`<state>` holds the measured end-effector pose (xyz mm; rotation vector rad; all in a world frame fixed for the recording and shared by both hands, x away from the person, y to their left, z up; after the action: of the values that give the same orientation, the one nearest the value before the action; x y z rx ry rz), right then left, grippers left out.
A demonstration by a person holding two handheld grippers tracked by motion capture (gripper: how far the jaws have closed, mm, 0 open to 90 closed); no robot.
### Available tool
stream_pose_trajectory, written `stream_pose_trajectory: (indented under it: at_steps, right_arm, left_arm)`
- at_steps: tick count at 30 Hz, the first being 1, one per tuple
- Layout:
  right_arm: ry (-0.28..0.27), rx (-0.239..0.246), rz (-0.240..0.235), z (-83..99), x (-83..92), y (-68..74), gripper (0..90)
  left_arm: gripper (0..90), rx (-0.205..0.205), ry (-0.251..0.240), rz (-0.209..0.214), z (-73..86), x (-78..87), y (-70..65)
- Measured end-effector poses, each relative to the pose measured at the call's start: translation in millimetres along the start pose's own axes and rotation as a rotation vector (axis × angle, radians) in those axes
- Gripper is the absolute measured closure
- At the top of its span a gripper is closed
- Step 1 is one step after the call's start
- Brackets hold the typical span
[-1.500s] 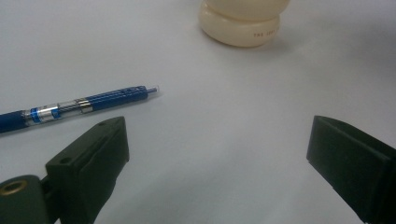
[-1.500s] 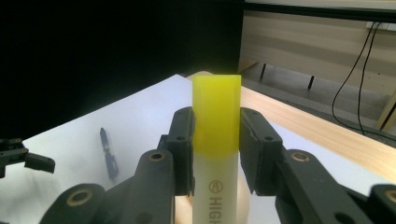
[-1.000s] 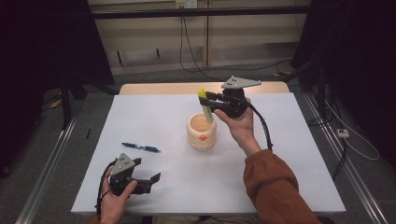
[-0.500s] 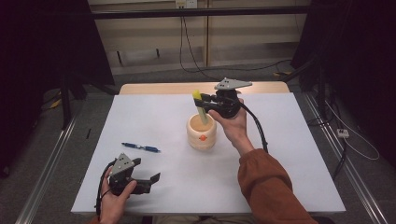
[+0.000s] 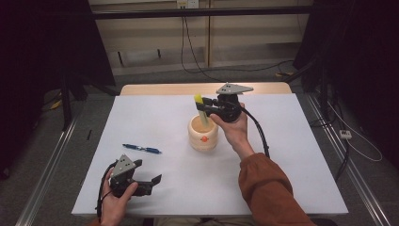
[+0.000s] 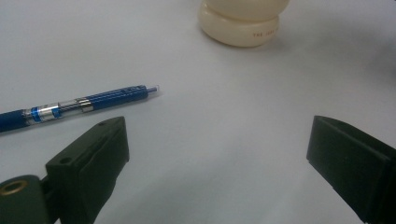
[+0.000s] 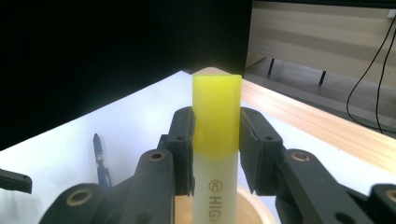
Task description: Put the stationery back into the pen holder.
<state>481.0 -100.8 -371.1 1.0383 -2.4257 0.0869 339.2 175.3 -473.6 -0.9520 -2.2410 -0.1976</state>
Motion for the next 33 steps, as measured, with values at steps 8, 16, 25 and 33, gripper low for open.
stream_pose_trajectory:
  at_steps: [8,16,25,33]
  right_arm:
    - [0.003,-0.011,0.009,8.5,0.3,-1.6,67.0]
    - [0.038,-0.029,0.020,17.2,-0.8,-4.8,66.7]
    - [0.031,-0.070,0.033,19.2,4.5,-9.6,32.9]
    - [0.067,-0.080,0.039,26.2,13.2,-12.5,18.3]
  left_arm:
    - [5.8,0.001,-0.001,0.003,0.1,-0.4,-0.4]
    - [5.7,-0.001,0.002,0.002,0.2,-0.3,-0.5]
    - [5.7,-0.001,0.000,0.005,0.2,-1.4,-0.9]
    - [5.8,-0.002,0.001,0.004,0.3,-1.6,-1.0]
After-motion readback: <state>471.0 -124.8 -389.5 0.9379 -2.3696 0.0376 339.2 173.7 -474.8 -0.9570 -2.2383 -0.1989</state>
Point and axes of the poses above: each handheld gripper's, and its own axes: x roughly backward along the jaws, z roughly out of its underside, y roughly to its left, the point moved 5 cm from there along -x, roughly forward along the jaws, and after that the axes turned 8 degrees about y, right-handed, at the moved point
